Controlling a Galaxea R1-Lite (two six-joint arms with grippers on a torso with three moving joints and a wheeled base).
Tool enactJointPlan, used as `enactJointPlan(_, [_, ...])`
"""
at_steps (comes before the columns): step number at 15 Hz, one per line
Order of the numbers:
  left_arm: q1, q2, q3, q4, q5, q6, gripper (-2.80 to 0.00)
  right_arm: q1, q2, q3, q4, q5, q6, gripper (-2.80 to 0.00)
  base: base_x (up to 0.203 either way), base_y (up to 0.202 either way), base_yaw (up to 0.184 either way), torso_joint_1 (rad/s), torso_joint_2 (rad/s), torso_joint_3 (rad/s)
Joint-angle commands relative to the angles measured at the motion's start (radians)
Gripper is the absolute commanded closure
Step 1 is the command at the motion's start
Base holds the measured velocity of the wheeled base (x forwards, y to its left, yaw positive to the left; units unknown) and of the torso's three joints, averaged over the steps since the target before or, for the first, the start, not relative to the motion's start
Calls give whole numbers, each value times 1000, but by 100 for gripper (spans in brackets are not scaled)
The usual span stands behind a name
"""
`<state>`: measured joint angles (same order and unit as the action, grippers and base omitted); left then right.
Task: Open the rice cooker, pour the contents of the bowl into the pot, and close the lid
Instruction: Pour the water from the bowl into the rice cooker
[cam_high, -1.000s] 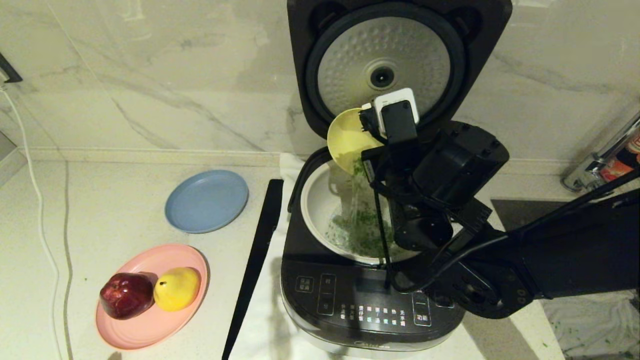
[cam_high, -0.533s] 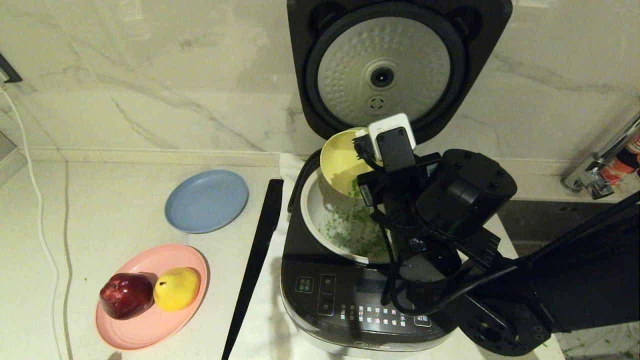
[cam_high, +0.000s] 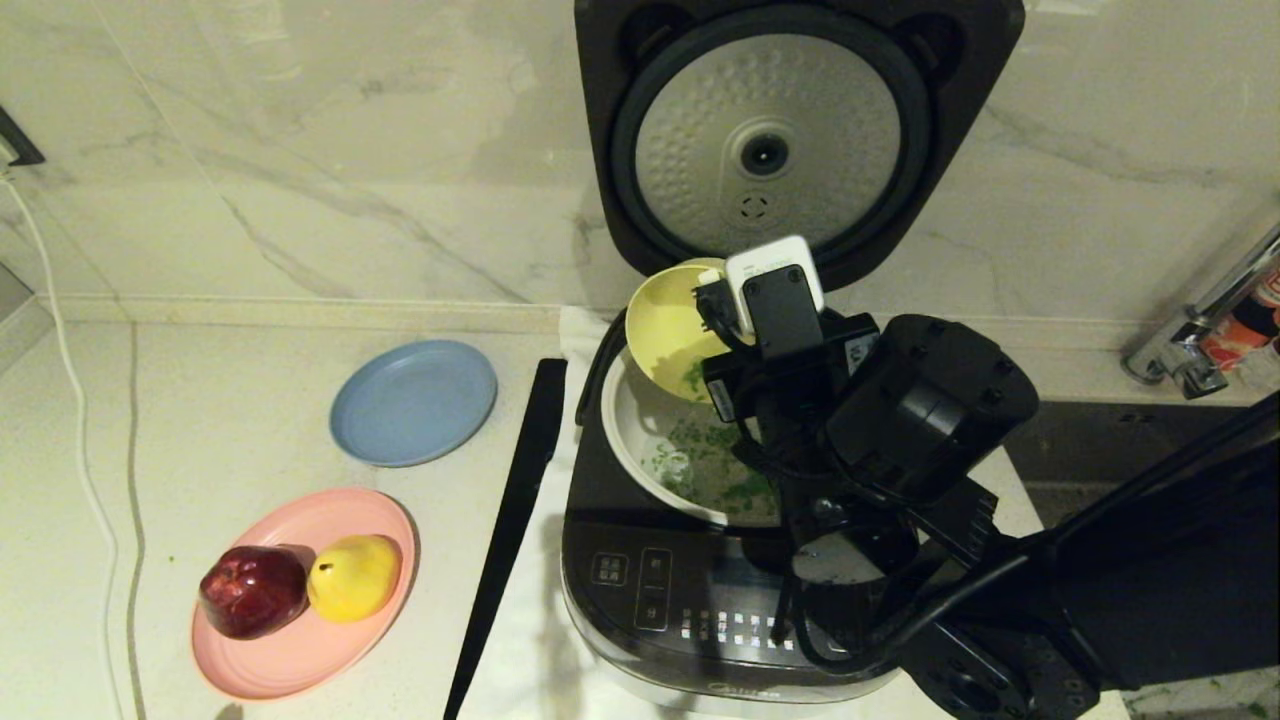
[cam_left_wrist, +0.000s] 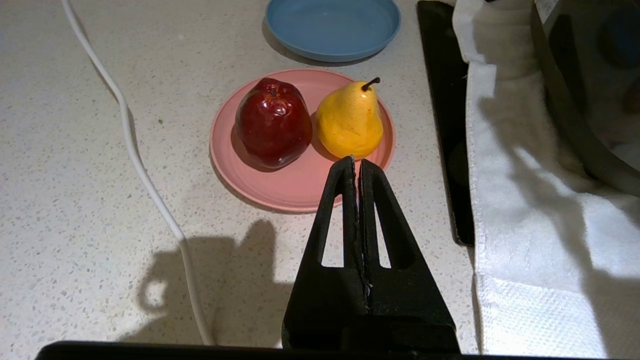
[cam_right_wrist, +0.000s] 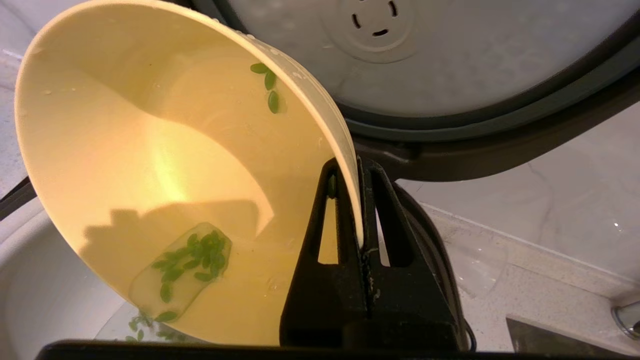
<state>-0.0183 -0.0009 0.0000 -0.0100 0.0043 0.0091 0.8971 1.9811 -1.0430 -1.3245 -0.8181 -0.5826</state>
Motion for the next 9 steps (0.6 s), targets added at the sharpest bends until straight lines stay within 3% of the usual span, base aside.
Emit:
enactJointPlan(1, [0,-1,3,-1,0,0,0,-6,-2,-14,-14,-6,-2,0,0,0,0,0,0,0])
enactJointPlan(6, [0,-1,3,-1,0,0,0,-7,-12,-33,-25,-9,-5,0,0,0,0,0,0,0])
enactJointPlan(9, [0,-1,3,-1,0,0,0,-8,-10,26,-29,-9,-5,0,0,0,0,0,0,0])
